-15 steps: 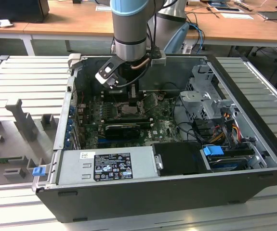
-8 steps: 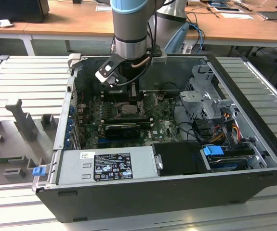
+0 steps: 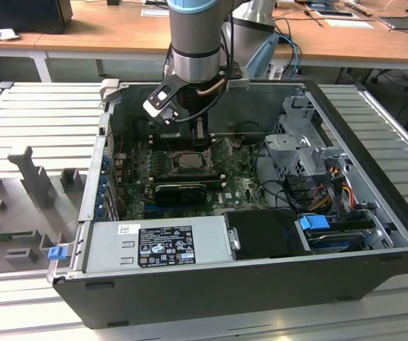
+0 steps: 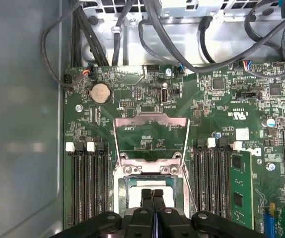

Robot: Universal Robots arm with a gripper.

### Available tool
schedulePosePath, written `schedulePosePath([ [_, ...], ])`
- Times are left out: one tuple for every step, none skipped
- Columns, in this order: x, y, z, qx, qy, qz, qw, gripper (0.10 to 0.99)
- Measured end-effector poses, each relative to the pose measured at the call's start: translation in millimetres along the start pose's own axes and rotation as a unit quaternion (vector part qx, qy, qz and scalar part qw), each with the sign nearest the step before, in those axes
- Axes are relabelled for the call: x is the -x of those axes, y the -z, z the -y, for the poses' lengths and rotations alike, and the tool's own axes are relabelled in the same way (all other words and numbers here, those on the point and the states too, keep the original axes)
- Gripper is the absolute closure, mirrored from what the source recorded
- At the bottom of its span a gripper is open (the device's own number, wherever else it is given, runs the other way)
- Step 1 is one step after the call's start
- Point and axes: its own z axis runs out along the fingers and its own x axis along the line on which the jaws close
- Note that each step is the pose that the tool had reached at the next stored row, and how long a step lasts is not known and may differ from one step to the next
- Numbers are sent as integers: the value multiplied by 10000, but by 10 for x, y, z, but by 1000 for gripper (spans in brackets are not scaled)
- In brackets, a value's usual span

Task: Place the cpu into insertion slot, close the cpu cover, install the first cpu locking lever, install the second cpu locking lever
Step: 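Close the cpu cover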

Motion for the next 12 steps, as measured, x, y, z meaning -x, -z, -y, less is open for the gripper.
schedulePosePath([
  [0,7,-18,-1,0,1,10000,980],
  [-1,24,-19,0,0,1,10000,980],
  [-2,43,-21,0,0,1,10000,980],
  [-2,50,-23,0,-1,0,10000,980],
  [-2,51,-27,0,0,-1,10000,980],
  [-3,52,-43,0,0,0,10000,980],
  [-3,51,-60,-1,0,1,10000,980],
  [-3,50,-84,-1,0,0,10000,980],
  [-4,48,-98,0,0,0,10000,980],
  [-4,47,-114,-1,0,0,10000,980],
  [-5,46,-125,-1,0,0,10000,980],
  [-5,46,-135,-1,0,0,10000,980],
])
